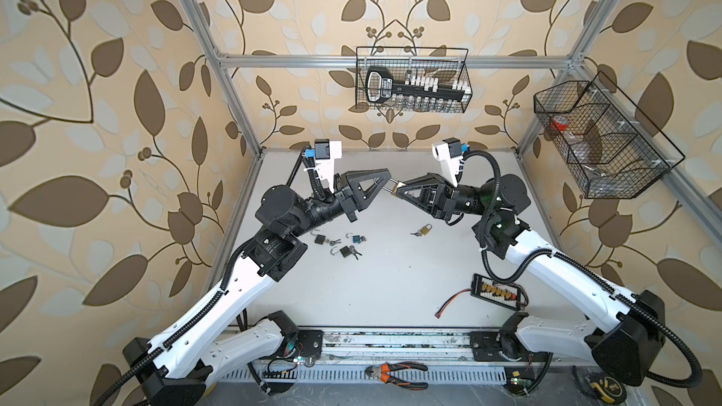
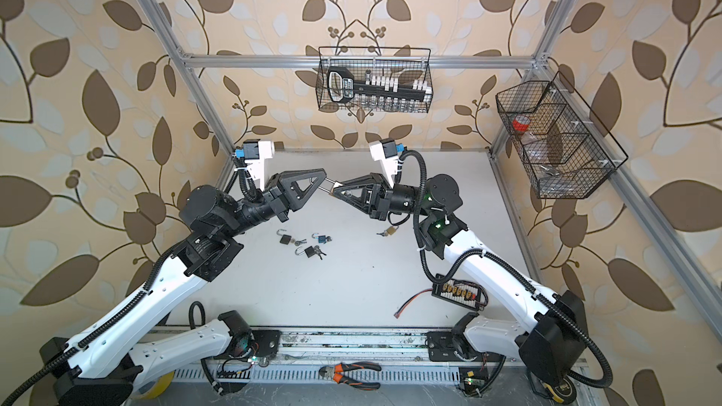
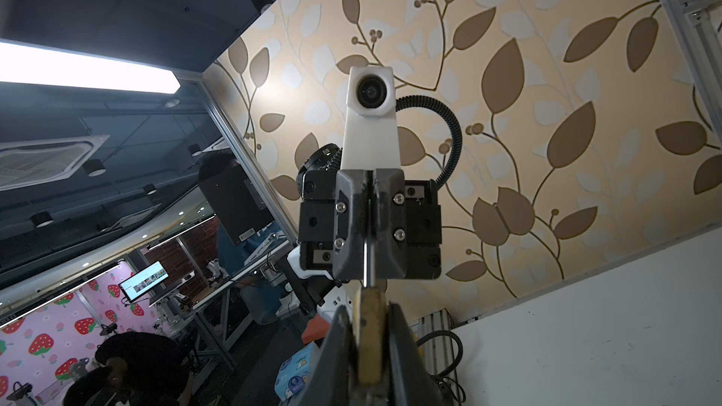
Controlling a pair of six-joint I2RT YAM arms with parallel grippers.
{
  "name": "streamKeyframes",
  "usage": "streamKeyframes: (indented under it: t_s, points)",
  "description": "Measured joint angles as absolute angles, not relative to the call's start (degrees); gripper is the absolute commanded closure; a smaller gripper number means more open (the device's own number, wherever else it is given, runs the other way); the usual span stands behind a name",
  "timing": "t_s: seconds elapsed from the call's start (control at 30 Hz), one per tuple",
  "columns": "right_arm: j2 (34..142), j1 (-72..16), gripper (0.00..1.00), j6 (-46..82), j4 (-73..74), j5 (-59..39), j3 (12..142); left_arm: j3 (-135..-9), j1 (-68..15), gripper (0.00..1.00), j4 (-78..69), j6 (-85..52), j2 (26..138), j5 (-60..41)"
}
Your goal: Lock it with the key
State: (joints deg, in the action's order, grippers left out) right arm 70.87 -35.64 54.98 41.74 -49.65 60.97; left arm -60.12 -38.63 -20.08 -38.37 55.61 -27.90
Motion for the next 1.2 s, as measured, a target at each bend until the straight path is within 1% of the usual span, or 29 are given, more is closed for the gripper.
streamKeyframes:
  t_s: [0.13,0.3,0.33,0.4,0.43,0.5,0.57,0.63,0.77,0.9,1.03,1.2]
  points:
    - [70.28,-35.59,1.0,53.39,40.56,-49.84,60.36,-59.7,-39.38,1.0,-18.63,-37.76,54.61,-26.2]
    - [65.6,-35.2,1.0,50.7,38.41,-49.54,54.17,-59.79,-39.81,1.0,-12.29,-37.5,53.71,-28.45]
    - [64.64,-35.03,0.96,50.06,37.74,-49.34,52.95,-59.9,-39.79,1.0,-11.22,-37.52,53.76,-29.21]
    - [63.11,-34.7,0.7,48.9,36.1,-49.28,51.37,-60.16,-39.79,1.0,-9.54,-37.56,54.35,-30.41]
    - [62.46,-34.63,0.6,48.1,35.64,-49.01,50.83,-60.51,-39.81,1.0,-8.58,-37.63,54.63,-31.11]
    - [61.06,-34.35,0.46,45.8,35.42,-47.64,50.48,-60.69,-40.05,1.0,-5.37,-37.85,54.92,-32.45]
    - [58.89,-34.09,0.36,43.22,34.48,-46.46,50.33,-60.69,-40.21,1.0,-2.7,-37.87,55.2,-33.01]
    - [56.18,-34.04,0.3,39.99,32.27,-45.15,50.17,-60.69,-40.51,1.0,-0.36,-37.87,55.27,-33.01]
    - [51.96,-34.04,0.27,32.23,25.06,-41.52,50.15,-61.36,-40.49,1.0,3.07,-37.56,55.07,-31.94]
    - [50.19,-34.06,0.27,21.71,13.87,-35.48,50.57,-63.02,-40.49,1.0,7.86,-36.67,54.17,-27.42]
    - [50.15,-34.2,0.28,13.04,4.29,-29.54,50.68,-64.58,-40.49,1.0,11.97,-35.62,53.19,-22.09]
    - [50.54,-37.12,0.32,6.33,-2.02,-23.75,50.7,-65.08,-40.49,1.0,15.31,-35.05,52.66,-16.4]
